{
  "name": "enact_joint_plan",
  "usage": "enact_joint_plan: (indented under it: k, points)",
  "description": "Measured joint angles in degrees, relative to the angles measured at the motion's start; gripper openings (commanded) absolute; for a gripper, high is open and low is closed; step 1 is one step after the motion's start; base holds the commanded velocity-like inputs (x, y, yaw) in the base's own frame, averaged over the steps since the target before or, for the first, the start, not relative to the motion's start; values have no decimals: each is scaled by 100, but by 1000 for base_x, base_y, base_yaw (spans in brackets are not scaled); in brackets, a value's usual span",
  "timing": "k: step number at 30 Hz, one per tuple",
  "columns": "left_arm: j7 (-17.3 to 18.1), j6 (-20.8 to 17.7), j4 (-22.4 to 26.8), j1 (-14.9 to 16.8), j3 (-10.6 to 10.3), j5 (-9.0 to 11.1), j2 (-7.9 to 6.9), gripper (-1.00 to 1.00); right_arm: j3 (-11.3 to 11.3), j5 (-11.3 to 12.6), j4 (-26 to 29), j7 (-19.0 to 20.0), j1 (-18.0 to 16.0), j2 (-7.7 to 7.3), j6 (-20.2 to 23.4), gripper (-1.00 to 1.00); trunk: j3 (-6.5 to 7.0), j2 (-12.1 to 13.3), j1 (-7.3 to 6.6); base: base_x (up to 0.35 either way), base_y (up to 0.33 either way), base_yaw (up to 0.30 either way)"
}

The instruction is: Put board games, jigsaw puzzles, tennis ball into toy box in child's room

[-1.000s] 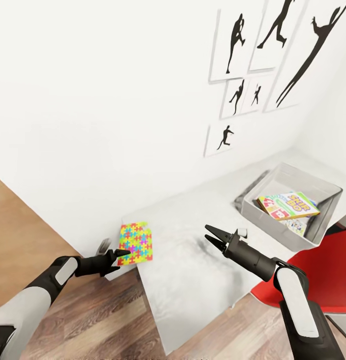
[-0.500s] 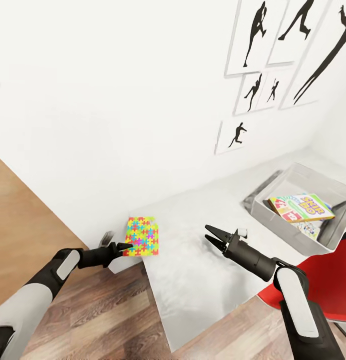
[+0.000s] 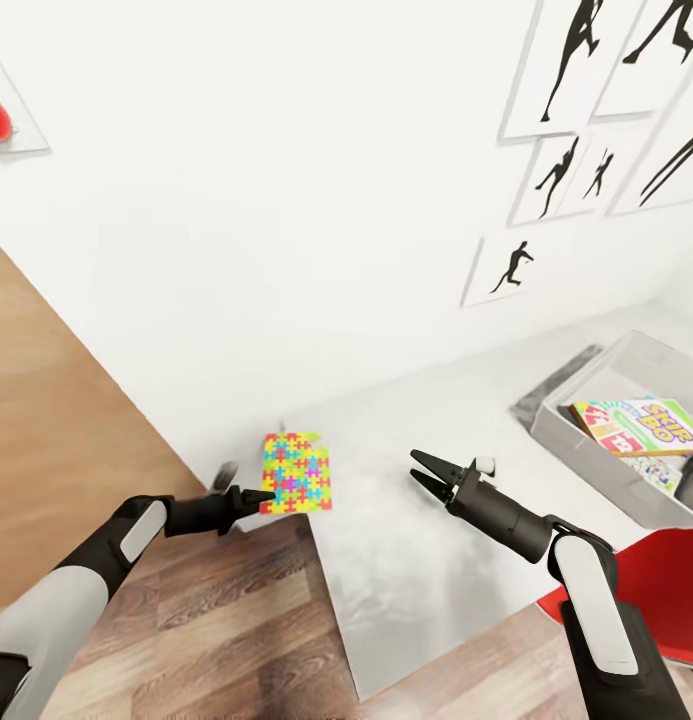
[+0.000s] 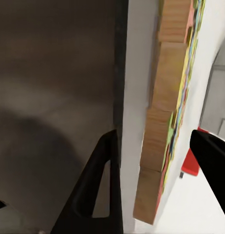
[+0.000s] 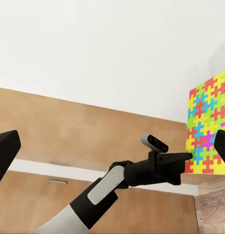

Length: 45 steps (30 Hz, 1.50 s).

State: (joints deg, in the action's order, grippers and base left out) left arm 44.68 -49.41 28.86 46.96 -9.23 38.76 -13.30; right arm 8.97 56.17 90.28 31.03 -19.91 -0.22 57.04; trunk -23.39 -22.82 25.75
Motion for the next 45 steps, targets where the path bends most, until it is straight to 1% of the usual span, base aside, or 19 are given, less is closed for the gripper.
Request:
enact_joint_plan:
  k: [7, 12, 15, 17, 22, 24, 25, 27, 31, 38, 45]
  points:
    - [7, 5, 0, 0, -5, -9, 0, -100, -1, 0, 2, 0, 0, 1, 0, 100, -58, 0, 0, 0, 0, 168]
    - [15, -27, 4, 1, -2, 59, 1, -100, -1, 0, -1, 0, 0, -2, 0, 100, -96, -1, 0, 0, 0, 137]
    - [26, -30, 3, 1, 3, 64, -8, -100, 0, 1, 3, 0, 1, -3, 0, 100, -102, -1, 0, 0, 0, 28]
    - [105, 20, 0, 1, 5, -39, -18, -100, 0, 1, 1, 0, 1, -2, 0, 100, -104, 0, 0, 0, 0, 10]
    - [703, 37, 9, 1, 0, -45, -32, -100, -25, 4, 4, 11, 1, 7, 12, 100, -105, -1, 0, 0, 0, 3]
    - [842, 50, 36, 1, -6, -60, -38, -100, -88, -8, -14, 3, 1, 16, 10, 100, -105, -1, 0, 0, 0, 0]
    - [896, 49, 75, -4, -8, -55, -40, -100, -158, -52, -30, -8, 1, 21, 9, 100, -105, -1, 0, 0, 0, 0]
    - [957, 52, 193, -28, -12, -59, -51, -100, -292, -242, -48, -23, 1, 22, 9, 100, -105, -1, 0, 0, 0, 0]
    - [994, 51, 378, -60, -16, -60, -87, -100, -369, -442, -58, 19, 0, 2, -102, 100, -105, -1, 0, 0, 0, 0]
    - [1022, 46, 433, -68, -17, -56, -164, -100, -409, -513, -55, 23, 1, 17, -212, 100, -72, -1, -1, 0, 0, -51]
    - [1111, 37, 442, -69, -17, -59, -190, -100, -405, -520, -57, 18, 1, 21, -222, 100, -12, -1, -1, 0, 0, -75]
